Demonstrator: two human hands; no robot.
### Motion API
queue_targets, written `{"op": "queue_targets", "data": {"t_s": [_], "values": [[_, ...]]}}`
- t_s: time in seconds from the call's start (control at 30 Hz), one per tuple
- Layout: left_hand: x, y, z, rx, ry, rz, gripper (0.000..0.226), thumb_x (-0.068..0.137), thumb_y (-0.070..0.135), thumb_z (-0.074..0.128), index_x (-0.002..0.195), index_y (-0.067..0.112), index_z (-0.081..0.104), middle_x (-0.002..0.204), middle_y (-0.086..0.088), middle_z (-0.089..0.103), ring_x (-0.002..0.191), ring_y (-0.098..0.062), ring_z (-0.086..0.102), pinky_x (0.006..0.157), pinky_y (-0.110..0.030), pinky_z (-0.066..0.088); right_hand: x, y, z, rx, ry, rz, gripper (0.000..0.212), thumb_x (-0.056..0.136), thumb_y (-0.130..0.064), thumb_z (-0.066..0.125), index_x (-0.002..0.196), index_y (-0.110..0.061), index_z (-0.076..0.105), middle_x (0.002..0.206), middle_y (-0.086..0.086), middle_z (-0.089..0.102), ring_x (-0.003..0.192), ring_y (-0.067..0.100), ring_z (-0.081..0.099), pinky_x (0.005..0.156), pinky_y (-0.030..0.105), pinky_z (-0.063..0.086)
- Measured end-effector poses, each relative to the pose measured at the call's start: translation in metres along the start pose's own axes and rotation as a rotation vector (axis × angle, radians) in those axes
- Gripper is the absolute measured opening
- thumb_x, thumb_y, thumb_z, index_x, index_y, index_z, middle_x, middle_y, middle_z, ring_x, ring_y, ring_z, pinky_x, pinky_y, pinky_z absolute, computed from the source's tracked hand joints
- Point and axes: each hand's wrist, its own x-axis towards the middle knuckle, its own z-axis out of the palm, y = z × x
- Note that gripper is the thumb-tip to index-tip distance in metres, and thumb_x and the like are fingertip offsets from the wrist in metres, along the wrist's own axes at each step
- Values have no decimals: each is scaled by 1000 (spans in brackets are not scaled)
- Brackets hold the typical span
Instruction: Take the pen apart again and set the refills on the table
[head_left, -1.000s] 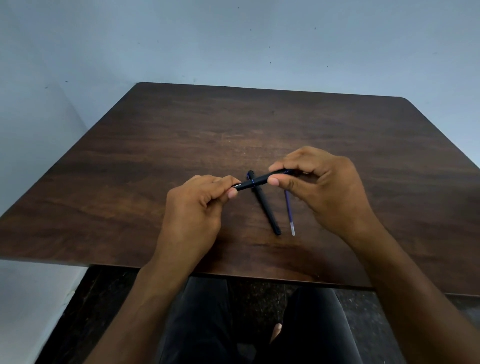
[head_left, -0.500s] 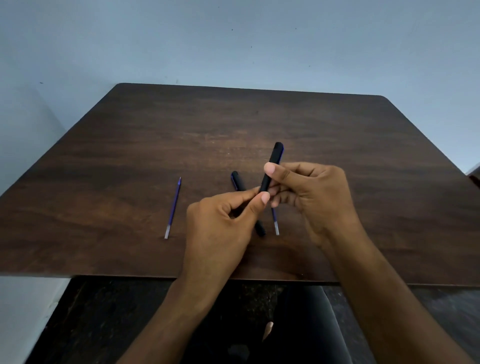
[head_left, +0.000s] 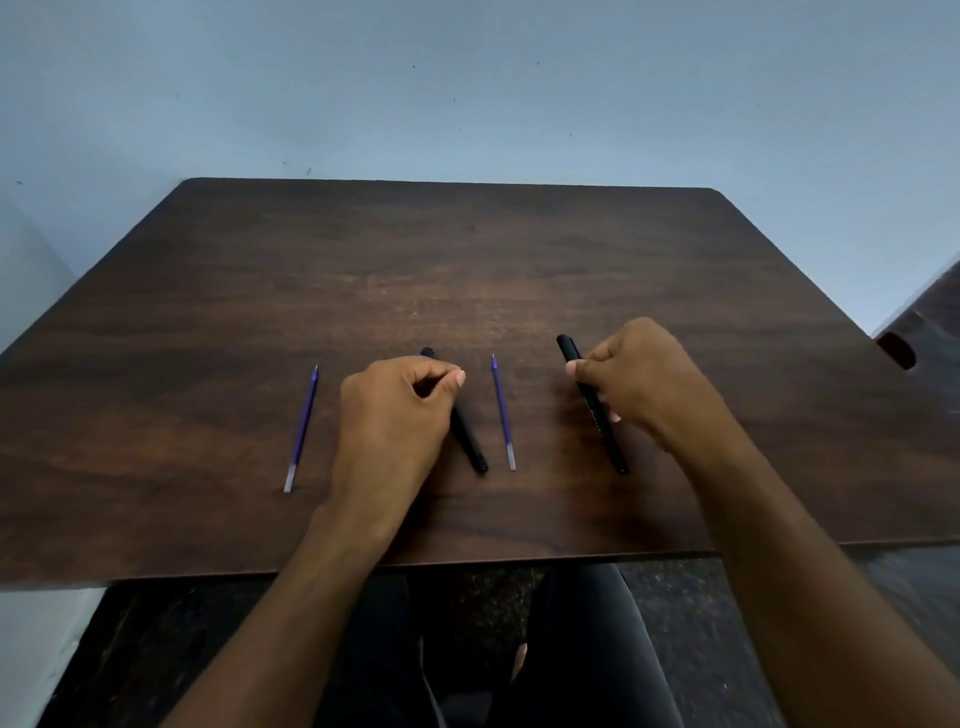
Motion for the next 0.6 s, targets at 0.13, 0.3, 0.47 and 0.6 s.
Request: {"op": "queue_targets", "data": {"t_s": [0.13, 0.3, 0.47, 0.6], "values": [[11, -3, -1, 51, 8, -43, 10, 90, 29, 71, 91, 25, 80, 68, 27, 61, 74, 21, 59, 59, 4, 39, 10, 0, 3, -164, -21, 59, 37, 95, -33, 67, 88, 3, 63, 68, 9, 50, 65, 21, 52, 62, 34, 49], [20, -3, 2, 78, 5, -100, 10, 88, 29, 73, 91, 24, 80, 66, 26, 60, 62, 15, 59, 55, 5, 37, 21, 3, 10, -254, -50, 88, 32, 96, -35, 66, 91, -7, 53, 74, 9, 46, 61, 19, 45, 50, 29, 37], [22, -3, 5, 77, -10, -116, 8, 86, 29, 76, 91, 24, 79, 69, 22, 64, 64, 14, 61, 53, 2, 38, 28, 7, 18, -346, -14, 88, 35, 96, -40, 64, 99, -5, 63, 82, 10, 55, 67, 22, 53, 49, 31, 37], [22, -3, 7, 88, -12, -110, 9, 85, 29, 77, 93, 24, 79, 72, 20, 65, 65, 9, 60, 53, 1, 39, 32, 10, 23, -365, 7, 113, 33, 94, -42, 65, 88, -12, 52, 73, 6, 47, 60, 19, 46, 44, 31, 31]]}}
